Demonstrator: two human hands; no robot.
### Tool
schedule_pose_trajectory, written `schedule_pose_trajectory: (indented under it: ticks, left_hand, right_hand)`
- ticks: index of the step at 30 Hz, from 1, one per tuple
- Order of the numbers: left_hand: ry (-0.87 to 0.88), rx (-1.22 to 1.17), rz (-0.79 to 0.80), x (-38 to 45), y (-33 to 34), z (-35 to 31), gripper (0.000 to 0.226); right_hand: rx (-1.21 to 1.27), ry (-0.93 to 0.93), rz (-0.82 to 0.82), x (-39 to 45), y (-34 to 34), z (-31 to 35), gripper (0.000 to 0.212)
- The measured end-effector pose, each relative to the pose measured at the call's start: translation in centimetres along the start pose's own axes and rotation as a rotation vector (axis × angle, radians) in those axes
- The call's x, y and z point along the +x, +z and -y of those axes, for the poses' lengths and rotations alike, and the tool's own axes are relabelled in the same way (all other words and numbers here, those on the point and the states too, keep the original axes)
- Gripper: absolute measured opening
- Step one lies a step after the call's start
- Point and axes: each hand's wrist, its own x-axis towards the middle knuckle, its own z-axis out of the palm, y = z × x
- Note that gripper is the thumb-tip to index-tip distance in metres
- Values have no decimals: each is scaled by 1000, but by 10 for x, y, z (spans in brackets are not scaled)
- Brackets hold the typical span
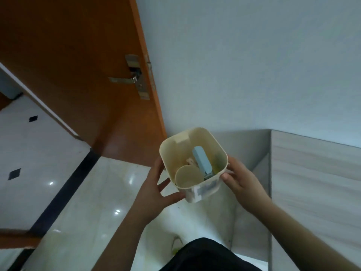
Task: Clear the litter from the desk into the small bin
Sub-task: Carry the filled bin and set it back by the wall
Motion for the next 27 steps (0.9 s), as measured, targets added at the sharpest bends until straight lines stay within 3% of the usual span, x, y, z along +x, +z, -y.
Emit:
schedule_pose_trajectory:
  ticks: [13,27]
  left_hand:
    - [140,-30,209,94,-6,4,106]
    - [104,-5,480,207,143,-9,106]
  right_hand:
    - [18,148,-242,21,6,6,43]
    - [29,308,-532,19,-100,-85,42]
